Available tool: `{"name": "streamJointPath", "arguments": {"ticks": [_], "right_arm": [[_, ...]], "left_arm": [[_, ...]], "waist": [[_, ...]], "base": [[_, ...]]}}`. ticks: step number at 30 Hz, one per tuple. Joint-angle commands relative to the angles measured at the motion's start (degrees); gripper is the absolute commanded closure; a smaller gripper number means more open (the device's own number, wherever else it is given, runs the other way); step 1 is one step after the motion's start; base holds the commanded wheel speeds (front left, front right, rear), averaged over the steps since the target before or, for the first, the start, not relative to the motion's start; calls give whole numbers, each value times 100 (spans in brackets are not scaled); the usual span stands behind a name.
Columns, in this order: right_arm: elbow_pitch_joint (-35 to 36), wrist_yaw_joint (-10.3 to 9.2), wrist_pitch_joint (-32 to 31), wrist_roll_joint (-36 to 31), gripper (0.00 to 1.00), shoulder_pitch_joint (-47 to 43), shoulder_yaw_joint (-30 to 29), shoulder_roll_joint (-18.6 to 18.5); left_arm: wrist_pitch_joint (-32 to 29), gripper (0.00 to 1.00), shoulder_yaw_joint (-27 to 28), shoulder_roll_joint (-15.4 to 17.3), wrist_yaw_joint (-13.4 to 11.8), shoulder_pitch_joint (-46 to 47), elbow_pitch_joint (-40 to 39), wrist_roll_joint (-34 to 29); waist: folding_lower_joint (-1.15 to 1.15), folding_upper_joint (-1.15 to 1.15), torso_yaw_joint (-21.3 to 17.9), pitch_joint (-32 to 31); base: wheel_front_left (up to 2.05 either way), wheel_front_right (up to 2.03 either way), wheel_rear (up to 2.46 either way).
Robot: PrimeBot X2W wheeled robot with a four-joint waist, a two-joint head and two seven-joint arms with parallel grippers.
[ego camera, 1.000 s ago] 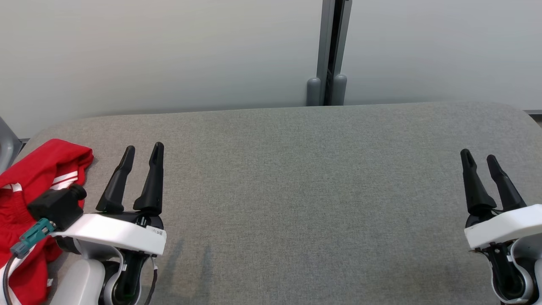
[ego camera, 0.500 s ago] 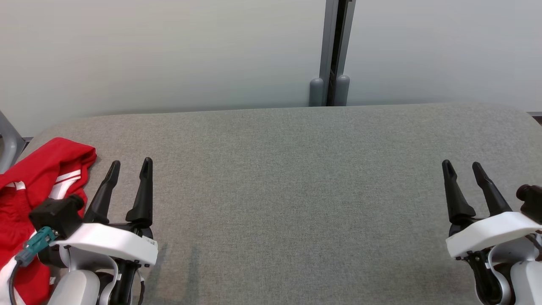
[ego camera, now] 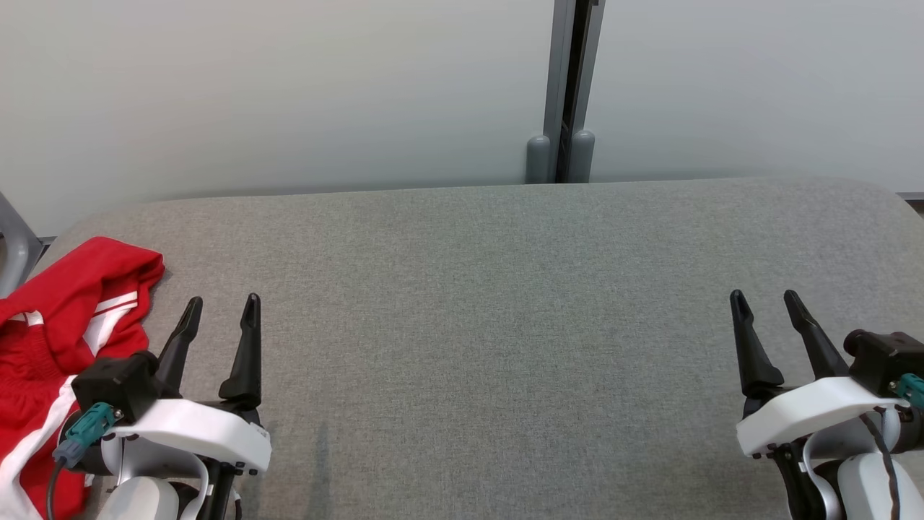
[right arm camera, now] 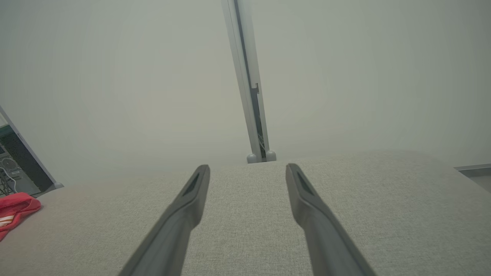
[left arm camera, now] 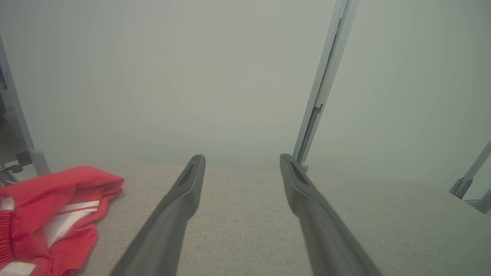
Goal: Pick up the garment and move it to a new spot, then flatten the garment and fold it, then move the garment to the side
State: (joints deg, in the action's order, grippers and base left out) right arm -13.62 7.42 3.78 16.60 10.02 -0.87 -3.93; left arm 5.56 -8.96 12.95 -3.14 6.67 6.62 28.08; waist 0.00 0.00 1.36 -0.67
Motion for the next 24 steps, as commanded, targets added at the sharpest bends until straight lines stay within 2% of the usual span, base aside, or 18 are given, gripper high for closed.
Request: {"name": "streamJointPath", "arguments": {"ticks": [1,24], "right_arm": [[1,10,88,-141,0,24,54,-22],[-69,11,512,-807,0,-213,89,85]], "left_arm": [[-9,0,33,26,-42,21,1,-128],[-249,0,91,98,-13,19,240,-777]], "waist": [[0,0,4,-3],[0,0,28,-27]], "base": [[0,0,0],[0,0,0]]}}
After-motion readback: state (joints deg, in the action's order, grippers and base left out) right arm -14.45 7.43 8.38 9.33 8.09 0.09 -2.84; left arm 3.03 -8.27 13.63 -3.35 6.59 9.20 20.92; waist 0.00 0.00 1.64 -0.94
